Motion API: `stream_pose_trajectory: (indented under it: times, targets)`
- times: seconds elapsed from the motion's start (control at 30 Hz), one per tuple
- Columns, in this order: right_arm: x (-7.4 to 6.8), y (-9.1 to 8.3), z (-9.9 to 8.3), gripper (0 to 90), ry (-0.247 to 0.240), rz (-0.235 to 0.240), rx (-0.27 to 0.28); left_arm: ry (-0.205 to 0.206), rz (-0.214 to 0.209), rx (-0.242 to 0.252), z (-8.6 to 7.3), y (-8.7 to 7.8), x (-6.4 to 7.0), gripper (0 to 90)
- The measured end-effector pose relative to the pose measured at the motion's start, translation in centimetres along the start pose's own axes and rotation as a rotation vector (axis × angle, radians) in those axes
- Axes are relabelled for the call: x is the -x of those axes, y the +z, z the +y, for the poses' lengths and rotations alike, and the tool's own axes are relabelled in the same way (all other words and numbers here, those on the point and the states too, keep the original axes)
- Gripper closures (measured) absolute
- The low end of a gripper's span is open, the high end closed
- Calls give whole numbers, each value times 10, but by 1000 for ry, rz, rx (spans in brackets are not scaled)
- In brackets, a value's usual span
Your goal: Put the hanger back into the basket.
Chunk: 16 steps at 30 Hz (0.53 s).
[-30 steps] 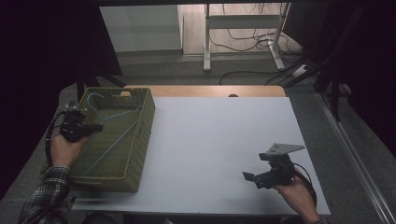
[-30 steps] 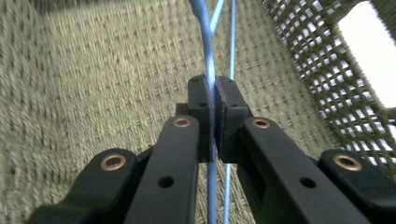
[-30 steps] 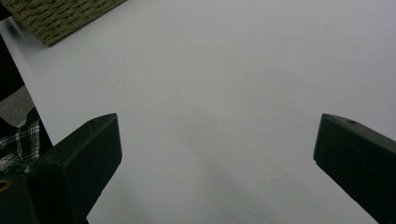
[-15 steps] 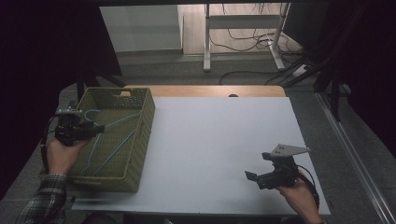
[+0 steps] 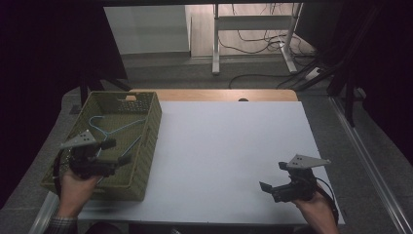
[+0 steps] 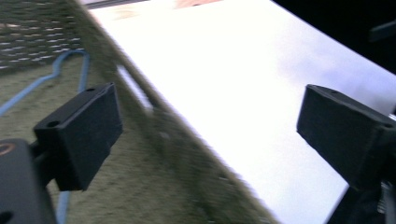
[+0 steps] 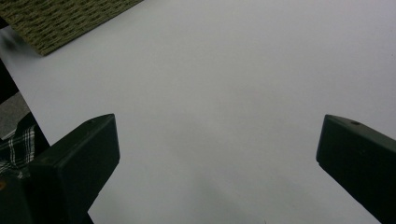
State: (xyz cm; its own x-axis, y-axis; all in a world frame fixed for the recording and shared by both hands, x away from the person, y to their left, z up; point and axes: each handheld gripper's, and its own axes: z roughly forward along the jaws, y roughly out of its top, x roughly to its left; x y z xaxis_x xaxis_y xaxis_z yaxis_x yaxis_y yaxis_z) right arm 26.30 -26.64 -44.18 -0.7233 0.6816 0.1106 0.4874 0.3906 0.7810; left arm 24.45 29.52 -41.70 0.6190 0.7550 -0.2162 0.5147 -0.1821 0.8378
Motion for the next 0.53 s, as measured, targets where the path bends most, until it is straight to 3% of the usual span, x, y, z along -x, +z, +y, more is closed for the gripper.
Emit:
stream_pose_trajectory:
  times: [0.1, 0.23, 0.4, 0.53]
  targets:
    - [0, -3, -2, 0, 3, -7, 12, 18, -11, 12, -10, 4, 15, 39]
    - [-1, -6, -7, 0, 2, -17, 12, 73, 20, -42, -23, 14, 28, 27]
    - [1, -1, -13, 0, -15, -43, -16, 91, 43, -108, -34, 25, 29, 21]
    - [3, 3, -15, 0, -28, -53, -32, 76, 32, -112, -35, 27, 27, 9]
